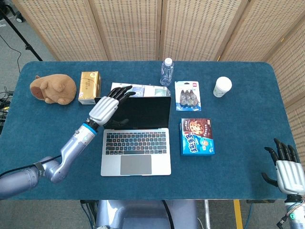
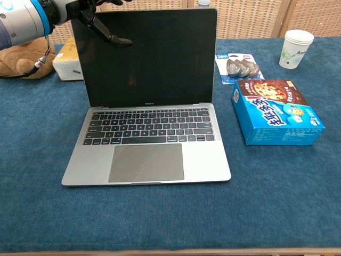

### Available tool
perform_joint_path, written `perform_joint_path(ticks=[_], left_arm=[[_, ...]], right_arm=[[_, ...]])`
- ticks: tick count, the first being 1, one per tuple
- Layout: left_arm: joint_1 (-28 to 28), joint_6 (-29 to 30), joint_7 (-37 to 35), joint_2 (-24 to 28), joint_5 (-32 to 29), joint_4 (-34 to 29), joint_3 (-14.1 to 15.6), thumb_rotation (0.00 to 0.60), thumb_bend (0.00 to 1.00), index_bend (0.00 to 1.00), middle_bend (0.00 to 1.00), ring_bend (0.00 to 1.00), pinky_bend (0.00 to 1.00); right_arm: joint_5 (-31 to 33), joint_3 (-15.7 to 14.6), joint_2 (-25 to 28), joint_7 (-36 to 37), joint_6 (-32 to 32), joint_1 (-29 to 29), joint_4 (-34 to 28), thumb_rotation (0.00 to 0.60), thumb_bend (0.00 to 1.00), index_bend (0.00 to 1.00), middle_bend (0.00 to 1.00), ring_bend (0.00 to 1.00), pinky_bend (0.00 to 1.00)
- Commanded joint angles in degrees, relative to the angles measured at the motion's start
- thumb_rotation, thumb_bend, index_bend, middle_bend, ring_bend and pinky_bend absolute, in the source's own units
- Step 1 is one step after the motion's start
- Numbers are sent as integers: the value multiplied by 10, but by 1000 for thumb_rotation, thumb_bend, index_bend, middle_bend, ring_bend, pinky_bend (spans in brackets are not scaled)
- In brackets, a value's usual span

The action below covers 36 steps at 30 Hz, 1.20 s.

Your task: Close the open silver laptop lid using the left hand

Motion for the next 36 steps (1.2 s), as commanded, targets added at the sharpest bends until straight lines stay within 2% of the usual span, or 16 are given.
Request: perform_joint_path(ticks=[1,5,16,36], left_arm=[[0,-3,0,2,-6,-4,1,600,250,146,0,27,42],[-2,-8,5,3,-16,-8,1,600,251,185,0,75,78],[-5,-16,8,5,-34,-19,1,600,250,223,29,106,103],[0,-7,29,18,-61,-65,-2,600,251,225,31,130,139]], right_arm=[[0,0,0,0,1,0,0,600,240,197,0,0,0],[2,0,2,0,1,-1,0,600,240,198,0,0,0],[6,0,2,1,-2,-2,-1,600,239,200,0,0,0],[11,-1,5,-4,0,-6,-4,600,240,208,0,0,0]])
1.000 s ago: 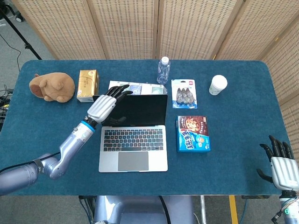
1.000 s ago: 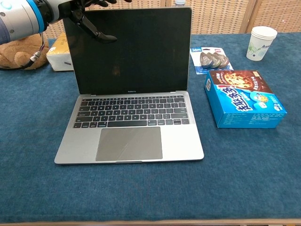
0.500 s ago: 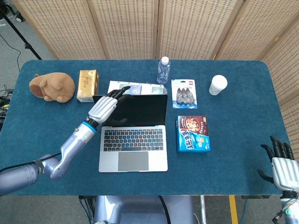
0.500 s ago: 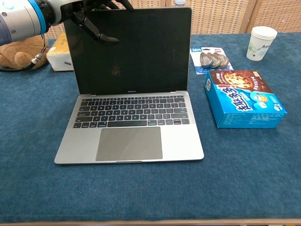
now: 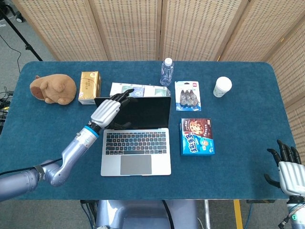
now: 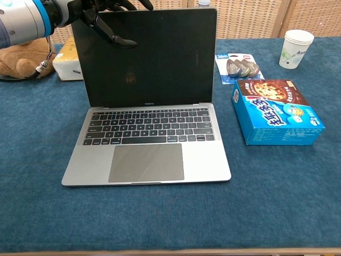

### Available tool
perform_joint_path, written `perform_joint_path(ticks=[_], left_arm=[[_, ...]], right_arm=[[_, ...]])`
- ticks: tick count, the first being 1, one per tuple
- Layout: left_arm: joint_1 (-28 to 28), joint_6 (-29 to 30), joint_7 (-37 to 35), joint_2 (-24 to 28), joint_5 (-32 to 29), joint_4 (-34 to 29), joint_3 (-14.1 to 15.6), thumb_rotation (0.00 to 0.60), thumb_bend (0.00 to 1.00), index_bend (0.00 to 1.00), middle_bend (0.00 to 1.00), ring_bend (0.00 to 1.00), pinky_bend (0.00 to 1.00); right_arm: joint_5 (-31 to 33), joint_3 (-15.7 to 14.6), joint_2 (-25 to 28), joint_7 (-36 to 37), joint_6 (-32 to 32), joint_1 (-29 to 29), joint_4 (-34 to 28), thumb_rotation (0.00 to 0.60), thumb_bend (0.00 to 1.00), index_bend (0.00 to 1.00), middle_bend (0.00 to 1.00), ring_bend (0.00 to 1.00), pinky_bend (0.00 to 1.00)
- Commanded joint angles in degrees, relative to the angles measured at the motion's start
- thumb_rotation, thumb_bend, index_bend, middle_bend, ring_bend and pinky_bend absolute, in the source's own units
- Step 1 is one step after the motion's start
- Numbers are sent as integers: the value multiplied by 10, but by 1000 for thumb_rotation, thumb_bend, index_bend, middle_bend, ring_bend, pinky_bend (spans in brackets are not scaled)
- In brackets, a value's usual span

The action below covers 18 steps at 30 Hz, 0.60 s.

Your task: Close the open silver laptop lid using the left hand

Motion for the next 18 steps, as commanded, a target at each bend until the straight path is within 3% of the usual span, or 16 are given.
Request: perform_joint_path(ticks=[1,18], left_arm=[[2,2,6,1,-7,-6,0,600,251,225,31,131,141],[4,-5,28,23,-27,-64,2,600,251,233,40,143,155]], right_arm=[[0,0,0,0,0,0,0,600,240,208,0,0,0],[2,-1,4,-8,3,-4,-10,600,240,209,0,0,0]])
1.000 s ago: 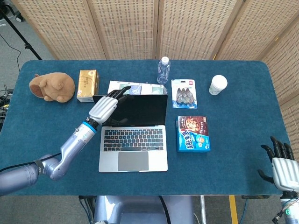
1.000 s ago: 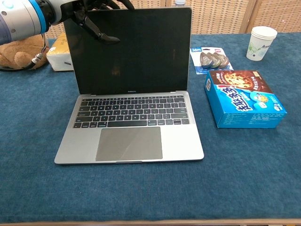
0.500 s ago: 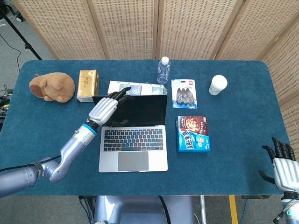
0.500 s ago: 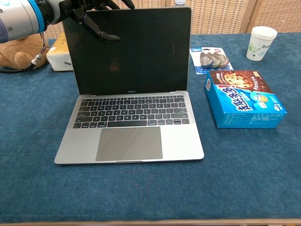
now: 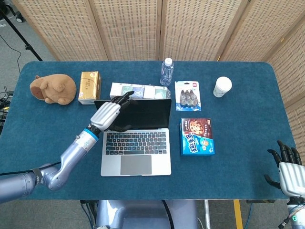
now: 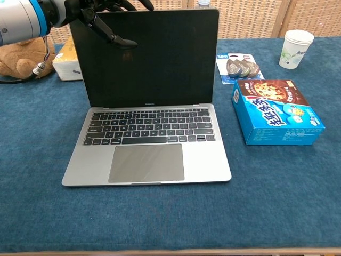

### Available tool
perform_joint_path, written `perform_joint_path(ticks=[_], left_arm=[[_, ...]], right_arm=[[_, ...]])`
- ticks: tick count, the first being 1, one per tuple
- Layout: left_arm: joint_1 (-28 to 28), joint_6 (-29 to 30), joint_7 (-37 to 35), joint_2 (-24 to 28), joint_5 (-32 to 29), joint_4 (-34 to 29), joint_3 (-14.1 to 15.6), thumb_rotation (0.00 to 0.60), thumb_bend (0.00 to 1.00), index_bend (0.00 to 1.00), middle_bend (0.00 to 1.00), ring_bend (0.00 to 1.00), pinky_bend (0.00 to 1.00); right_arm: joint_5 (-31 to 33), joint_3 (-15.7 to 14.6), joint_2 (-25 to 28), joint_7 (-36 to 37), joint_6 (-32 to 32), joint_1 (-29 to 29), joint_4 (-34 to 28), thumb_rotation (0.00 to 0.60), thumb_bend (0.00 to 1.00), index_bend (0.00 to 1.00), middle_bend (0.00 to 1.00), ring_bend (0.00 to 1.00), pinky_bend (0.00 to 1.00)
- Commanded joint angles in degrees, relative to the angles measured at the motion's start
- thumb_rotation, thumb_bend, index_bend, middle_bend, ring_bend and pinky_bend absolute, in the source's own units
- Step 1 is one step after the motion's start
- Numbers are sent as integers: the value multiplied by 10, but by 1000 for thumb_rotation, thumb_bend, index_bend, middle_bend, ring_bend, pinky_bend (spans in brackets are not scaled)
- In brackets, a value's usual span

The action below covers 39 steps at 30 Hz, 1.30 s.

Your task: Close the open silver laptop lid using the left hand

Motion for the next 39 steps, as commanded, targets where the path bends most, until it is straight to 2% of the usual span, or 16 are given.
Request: perform_joint_path(ticks=[1,26,39], left_arm=[[1,-1,3,4,-5,-10,1,600,250,234,40,143,155],[9,22,58,33,-21,-106,7,600,250,233,40,144,158],[9,7,72,57,-40,-150,16,600,251,233,44,165,198]], right_arm=[[0,0,0,0,1,0,-1,600,240,209,0,0,0],[3,-3,3,-8,-2,-2,-9,600,240,211,0,0,0],[5,-3,4,-11,-4,-3,-11,600,240,214,0,0,0]])
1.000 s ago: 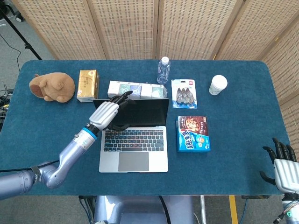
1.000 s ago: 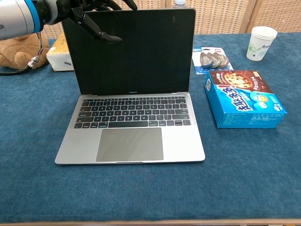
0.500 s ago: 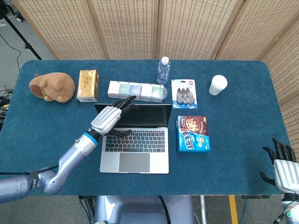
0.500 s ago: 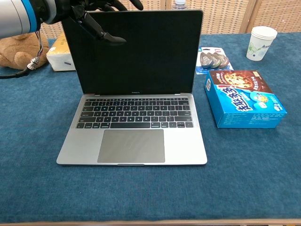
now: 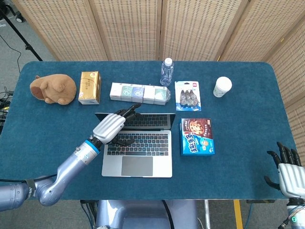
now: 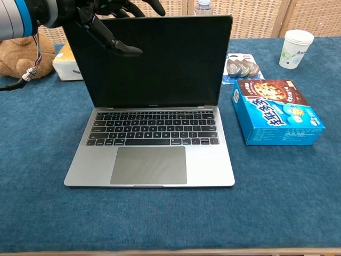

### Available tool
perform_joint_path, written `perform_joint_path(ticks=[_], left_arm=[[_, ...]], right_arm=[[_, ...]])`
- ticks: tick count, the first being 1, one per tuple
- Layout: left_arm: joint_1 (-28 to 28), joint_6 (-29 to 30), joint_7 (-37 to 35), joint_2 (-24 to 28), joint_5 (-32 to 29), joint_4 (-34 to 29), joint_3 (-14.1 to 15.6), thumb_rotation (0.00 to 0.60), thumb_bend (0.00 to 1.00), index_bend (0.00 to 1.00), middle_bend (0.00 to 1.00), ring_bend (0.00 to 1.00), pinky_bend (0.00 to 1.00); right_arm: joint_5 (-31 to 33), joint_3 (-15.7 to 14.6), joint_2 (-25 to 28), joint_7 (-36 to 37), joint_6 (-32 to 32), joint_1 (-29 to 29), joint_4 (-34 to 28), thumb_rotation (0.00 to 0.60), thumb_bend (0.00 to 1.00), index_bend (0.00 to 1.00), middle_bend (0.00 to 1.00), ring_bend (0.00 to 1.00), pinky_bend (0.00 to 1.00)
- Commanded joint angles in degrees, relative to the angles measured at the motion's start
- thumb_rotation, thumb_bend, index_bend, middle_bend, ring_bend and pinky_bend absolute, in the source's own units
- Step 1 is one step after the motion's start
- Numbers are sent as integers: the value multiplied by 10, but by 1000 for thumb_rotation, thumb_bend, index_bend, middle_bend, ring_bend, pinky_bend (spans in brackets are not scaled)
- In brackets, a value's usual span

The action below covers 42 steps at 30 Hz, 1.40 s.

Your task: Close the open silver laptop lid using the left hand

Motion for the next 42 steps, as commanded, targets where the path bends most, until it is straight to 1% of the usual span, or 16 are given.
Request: perform_joint_path(ticks=[1,6,18,42], left_arm=[[0,-4,-2,3,-5,-6,2,600,251,233,44,166,198],[1,-5,0,7,-7,-16,6,600,250,233,45,166,199],[1,-14,-7,28,-15,-57,5,600,251,233,46,174,211],[4,-18,-1,53,-25,-115,18,600,251,234,46,174,218]], right_arm=[[1,0,1,0,0,-1,0,600,240,214,0,0,0],[2,-1,1,0,-1,-1,0,600,240,215,0,0,0],[6,-3,1,-2,-5,-2,0,600,240,216,0,0,0],[10,-4,4,-4,-5,-4,-5,600,240,217,0,0,0]])
